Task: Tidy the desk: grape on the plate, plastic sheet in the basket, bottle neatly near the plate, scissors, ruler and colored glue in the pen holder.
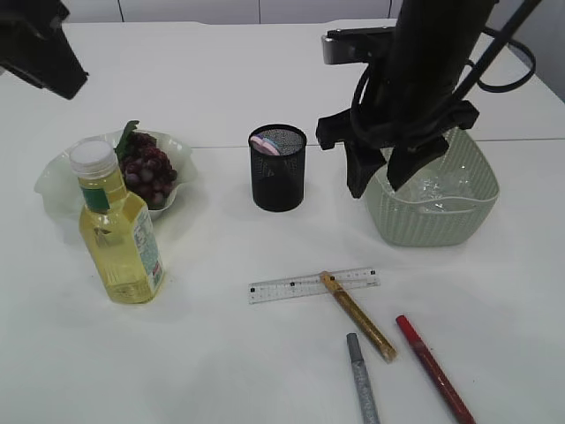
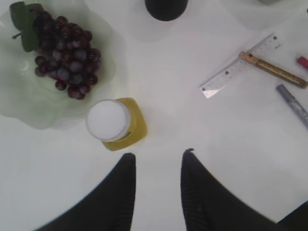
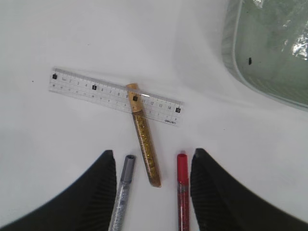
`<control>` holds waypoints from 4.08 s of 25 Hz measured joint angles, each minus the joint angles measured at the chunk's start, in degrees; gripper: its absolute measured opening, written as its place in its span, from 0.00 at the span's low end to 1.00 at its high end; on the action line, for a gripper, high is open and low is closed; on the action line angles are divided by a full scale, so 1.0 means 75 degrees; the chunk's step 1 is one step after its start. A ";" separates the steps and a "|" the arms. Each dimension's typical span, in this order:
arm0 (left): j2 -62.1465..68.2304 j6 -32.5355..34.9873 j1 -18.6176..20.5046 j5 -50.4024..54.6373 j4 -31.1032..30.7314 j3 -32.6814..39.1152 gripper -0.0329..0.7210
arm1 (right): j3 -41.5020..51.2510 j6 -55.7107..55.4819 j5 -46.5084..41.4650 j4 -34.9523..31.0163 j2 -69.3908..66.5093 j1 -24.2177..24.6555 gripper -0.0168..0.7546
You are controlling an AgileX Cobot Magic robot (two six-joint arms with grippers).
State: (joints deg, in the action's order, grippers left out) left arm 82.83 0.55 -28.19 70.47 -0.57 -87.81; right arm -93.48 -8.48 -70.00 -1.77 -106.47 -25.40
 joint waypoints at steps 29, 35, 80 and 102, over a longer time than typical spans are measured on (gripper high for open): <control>0.3843 0.2827 -0.1871 -0.1551 0.1419 0.0000 0.53 | -0.0003 0.0000 -0.0042 0.0586 0.0284 0.1425 0.54; 0.4417 0.3214 -0.2033 -0.1965 0.1514 0.0000 0.56 | -0.0003 0.0000 -0.0042 0.0341 0.0284 0.2677 0.54; 0.7153 0.3600 -0.1861 -0.1600 0.1063 -0.2660 0.62 | -0.0003 0.0015 -0.0089 0.0323 0.0284 0.3423 0.54; 0.7439 0.3635 -0.1861 -0.1770 0.1034 -0.2737 0.52 | -0.0003 0.0015 -0.0089 0.0323 0.0284 0.3423 0.54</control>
State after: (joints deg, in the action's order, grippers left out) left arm 138.62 27.81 -42.15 57.19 7.19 -108.34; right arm -93.50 -8.37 -70.67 0.65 -104.34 0.28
